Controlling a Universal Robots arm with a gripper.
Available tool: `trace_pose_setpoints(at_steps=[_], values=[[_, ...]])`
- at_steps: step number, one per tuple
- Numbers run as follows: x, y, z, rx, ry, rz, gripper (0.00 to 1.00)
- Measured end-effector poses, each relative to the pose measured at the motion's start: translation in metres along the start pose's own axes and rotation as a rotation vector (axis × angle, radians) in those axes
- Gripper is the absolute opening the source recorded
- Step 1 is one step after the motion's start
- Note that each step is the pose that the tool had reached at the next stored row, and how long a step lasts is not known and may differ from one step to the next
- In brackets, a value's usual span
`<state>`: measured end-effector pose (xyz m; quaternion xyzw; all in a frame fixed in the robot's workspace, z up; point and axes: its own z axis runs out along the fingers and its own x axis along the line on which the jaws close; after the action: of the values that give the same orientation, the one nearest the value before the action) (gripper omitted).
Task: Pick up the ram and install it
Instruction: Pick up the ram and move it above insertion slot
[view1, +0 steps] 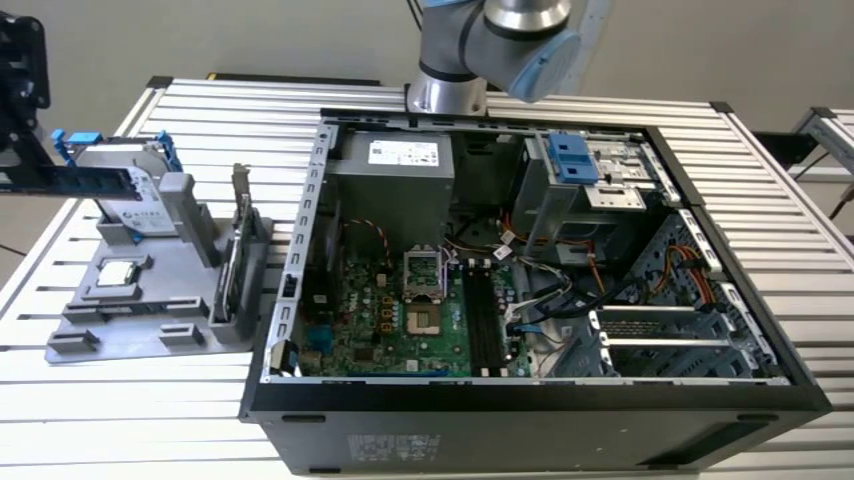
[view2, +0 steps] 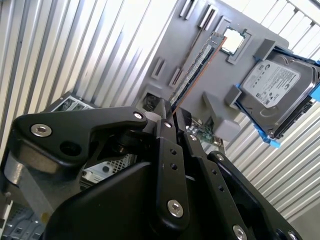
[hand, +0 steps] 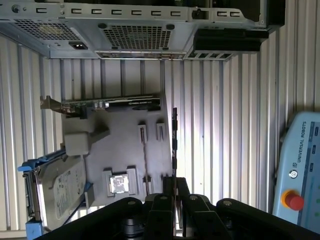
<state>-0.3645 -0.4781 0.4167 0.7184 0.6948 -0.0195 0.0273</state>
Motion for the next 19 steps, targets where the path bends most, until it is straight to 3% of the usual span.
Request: trace_pose_setpoints(at_steps=[19], values=[[0.0004,0.0171,-0.002,0.0,0.0,0.0,0.0]])
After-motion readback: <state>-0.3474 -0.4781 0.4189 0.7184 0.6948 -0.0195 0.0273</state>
